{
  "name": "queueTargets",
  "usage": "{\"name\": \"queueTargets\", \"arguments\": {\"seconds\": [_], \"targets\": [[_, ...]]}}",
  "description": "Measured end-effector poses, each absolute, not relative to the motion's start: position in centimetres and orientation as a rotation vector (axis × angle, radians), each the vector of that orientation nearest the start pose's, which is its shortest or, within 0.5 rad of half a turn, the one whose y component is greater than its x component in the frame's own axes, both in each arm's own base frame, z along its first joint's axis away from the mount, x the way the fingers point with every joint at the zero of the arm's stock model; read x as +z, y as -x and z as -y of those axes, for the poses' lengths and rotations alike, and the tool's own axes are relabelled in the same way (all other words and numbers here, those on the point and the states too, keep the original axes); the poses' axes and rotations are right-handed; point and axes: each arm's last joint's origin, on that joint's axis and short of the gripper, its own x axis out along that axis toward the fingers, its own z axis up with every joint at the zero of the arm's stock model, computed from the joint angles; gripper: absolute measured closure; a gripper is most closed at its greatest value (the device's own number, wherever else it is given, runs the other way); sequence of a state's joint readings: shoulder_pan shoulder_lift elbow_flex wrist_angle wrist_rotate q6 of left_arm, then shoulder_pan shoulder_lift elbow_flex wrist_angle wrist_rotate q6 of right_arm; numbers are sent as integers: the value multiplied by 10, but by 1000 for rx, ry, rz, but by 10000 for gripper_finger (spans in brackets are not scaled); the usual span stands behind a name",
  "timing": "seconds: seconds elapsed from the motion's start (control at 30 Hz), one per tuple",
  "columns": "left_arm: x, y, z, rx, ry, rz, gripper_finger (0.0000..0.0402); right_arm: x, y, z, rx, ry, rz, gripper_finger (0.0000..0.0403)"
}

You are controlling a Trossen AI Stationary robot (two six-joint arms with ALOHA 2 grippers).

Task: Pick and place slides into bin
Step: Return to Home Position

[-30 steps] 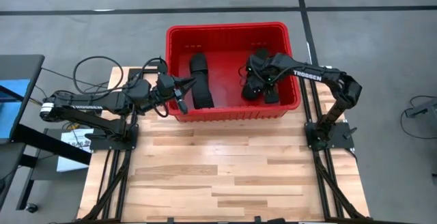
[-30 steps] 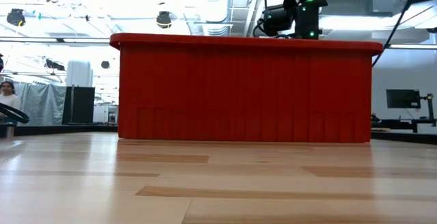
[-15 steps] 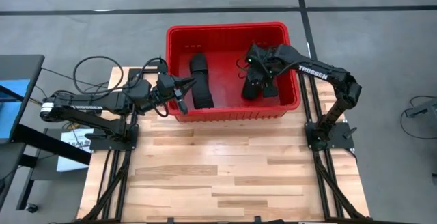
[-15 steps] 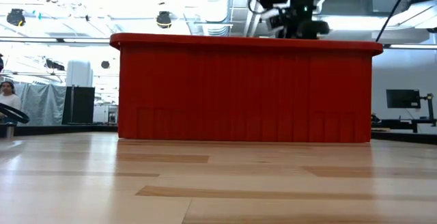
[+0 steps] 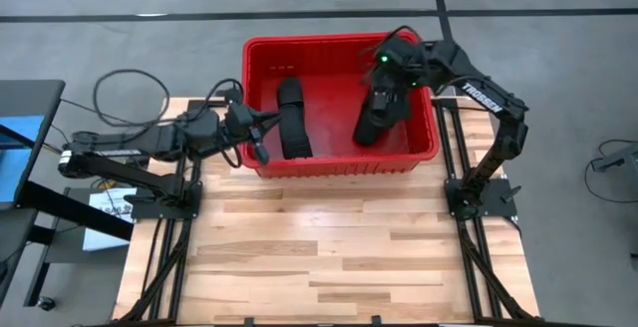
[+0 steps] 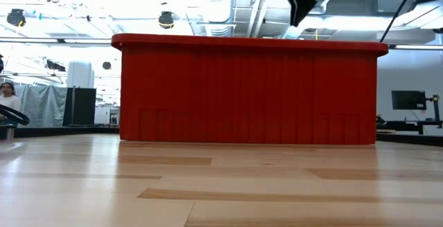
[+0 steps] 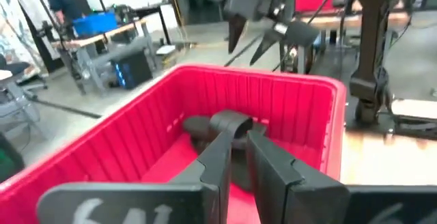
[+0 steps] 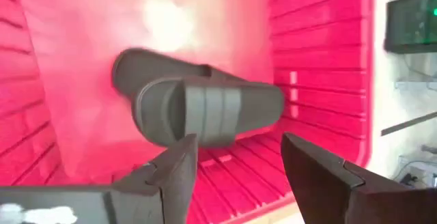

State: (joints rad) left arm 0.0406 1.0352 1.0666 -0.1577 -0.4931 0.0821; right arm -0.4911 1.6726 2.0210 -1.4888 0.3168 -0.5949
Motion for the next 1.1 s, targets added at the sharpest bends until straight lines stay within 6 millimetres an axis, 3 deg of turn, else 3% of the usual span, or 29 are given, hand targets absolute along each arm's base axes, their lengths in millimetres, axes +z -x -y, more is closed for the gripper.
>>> {"name": "queueTargets", "arguments": {"seconds": [0.17, 0.33, 0.57, 0.73, 0.87, 1.1], "targets": [[420, -216, -28, 538, -16, -193, 360, 438, -249, 143, -382, 378, -1295, 207], [460, -214, -31, 492, 7, -213, 362, 441, -246, 140, -419, 308, -1289, 220], [486, -226, -49, 553, -50, -429, 381, 440, -248, 136, -459, 202, -1248, 244], [475, -248, -69, 564, -63, -670, 391, 440, -252, 129, -448, 166, -1226, 263], [455, -268, -86, 527, -64, -828, 395, 440, -254, 125, -443, 152, -1218, 277], [425, -294, -107, 504, -48, -970, 395, 440, -254, 125, -477, 103, -1204, 285]]}}
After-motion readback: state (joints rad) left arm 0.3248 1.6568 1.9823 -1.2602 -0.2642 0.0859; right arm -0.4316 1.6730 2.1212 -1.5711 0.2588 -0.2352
